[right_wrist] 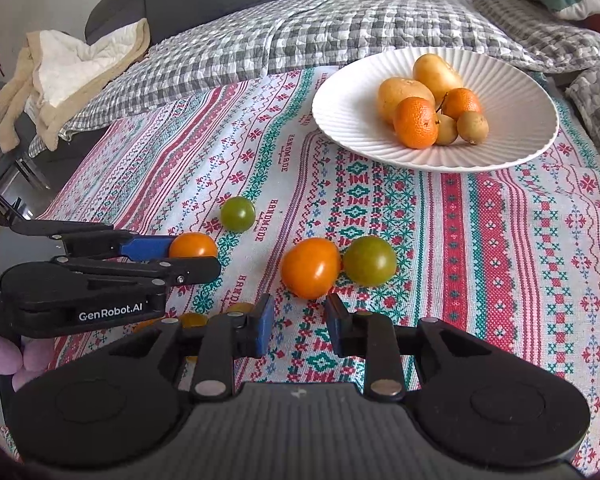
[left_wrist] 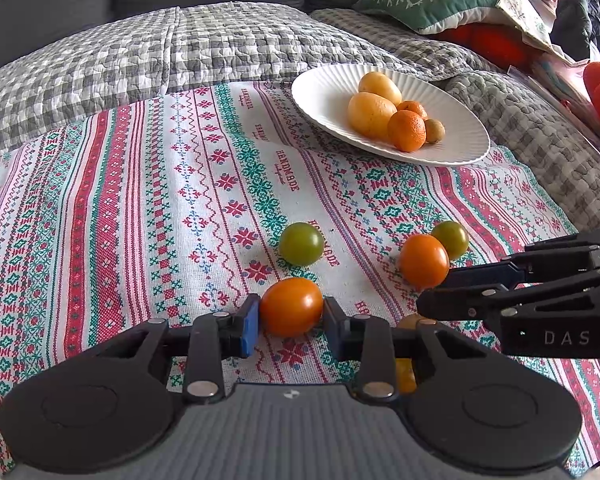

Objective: Organize fruits
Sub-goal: 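Grasp an orange tomato with the left tool while the right tool grasps another orange tomato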

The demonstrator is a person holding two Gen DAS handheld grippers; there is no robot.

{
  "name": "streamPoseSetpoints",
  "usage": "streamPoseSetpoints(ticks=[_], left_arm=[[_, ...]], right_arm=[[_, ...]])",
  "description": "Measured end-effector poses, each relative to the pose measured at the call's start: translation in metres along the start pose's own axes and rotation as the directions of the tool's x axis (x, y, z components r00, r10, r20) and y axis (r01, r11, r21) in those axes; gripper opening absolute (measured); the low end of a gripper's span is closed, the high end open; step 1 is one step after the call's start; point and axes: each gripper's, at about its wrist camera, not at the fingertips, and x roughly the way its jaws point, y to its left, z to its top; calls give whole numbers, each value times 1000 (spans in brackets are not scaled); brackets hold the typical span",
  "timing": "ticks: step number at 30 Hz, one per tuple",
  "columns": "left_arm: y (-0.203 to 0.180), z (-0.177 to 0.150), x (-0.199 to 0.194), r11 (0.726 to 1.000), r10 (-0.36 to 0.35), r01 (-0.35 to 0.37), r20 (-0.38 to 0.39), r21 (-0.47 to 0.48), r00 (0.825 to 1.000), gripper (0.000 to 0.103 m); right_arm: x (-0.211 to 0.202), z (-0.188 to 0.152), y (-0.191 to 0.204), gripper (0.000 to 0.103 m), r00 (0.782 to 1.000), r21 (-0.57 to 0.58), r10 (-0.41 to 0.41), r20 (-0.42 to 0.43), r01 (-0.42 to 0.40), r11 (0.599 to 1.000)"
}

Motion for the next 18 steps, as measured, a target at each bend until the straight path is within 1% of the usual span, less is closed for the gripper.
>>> streamPoseSetpoints(ticks=[6,8,10,15,18], left_arm=[[0,0,0,1000,-3,3,-3,6,1000,27],[0,0,0,1000,-2,2,-4,8,1000,27],[0,0,0,1000,-2,2,-5,8,1000,27],[1,-1,0,1000,-2,2,-5,8,1000,27],[1,-1,1,1000,-1,1,-6,14,1000,27]], right_arm=[[5,5,1,36,1000,38,-14,20,13,999],[6,6,1,41,1000,54,-18,25,16,998],[7,7,3,42,999,60,-26,32,24,998],[14,11,5,42,997,68,-69,44,66,995],[17,12,9,41,994,52,-93,51,90,995]])
